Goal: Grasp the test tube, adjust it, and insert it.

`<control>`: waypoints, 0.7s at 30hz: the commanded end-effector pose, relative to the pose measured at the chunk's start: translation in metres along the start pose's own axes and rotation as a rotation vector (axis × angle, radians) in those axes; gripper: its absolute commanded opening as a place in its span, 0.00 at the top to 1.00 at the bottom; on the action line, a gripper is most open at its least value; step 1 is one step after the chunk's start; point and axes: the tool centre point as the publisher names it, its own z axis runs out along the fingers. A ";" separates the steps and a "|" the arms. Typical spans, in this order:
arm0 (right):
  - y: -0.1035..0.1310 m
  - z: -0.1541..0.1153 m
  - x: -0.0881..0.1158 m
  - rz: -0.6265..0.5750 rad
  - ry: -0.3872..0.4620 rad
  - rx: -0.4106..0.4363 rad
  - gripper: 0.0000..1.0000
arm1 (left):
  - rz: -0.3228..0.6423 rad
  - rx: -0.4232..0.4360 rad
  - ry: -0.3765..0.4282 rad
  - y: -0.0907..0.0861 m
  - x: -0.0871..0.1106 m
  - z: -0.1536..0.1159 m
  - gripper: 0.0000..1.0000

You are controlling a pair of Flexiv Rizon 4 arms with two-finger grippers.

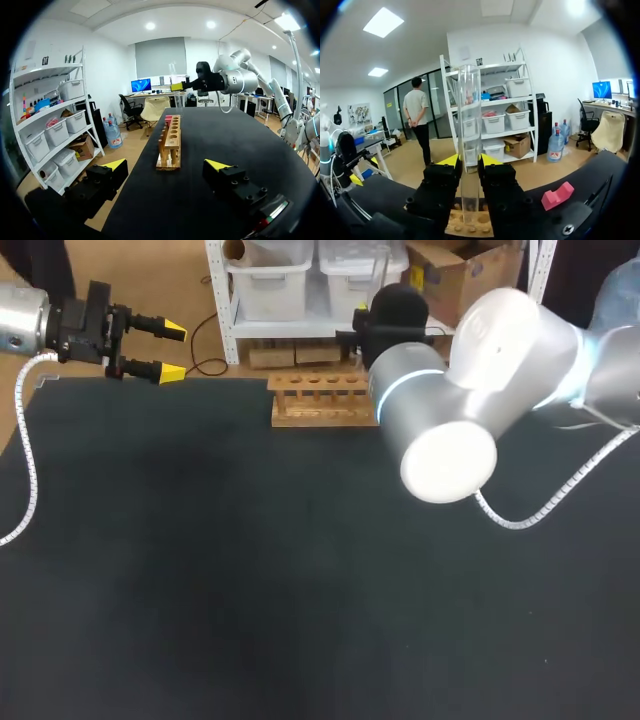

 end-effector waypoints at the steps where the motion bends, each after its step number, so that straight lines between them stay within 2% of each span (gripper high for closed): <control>1: -0.004 0.006 0.004 -0.008 -0.041 -0.108 1.00 | 0.001 0.001 0.000 0.001 0.000 0.000 0.00; 21: -0.012 0.003 0.009 -0.073 -0.077 -0.169 1.00 | 0.001 0.001 0.000 0.001 0.000 0.000 0.00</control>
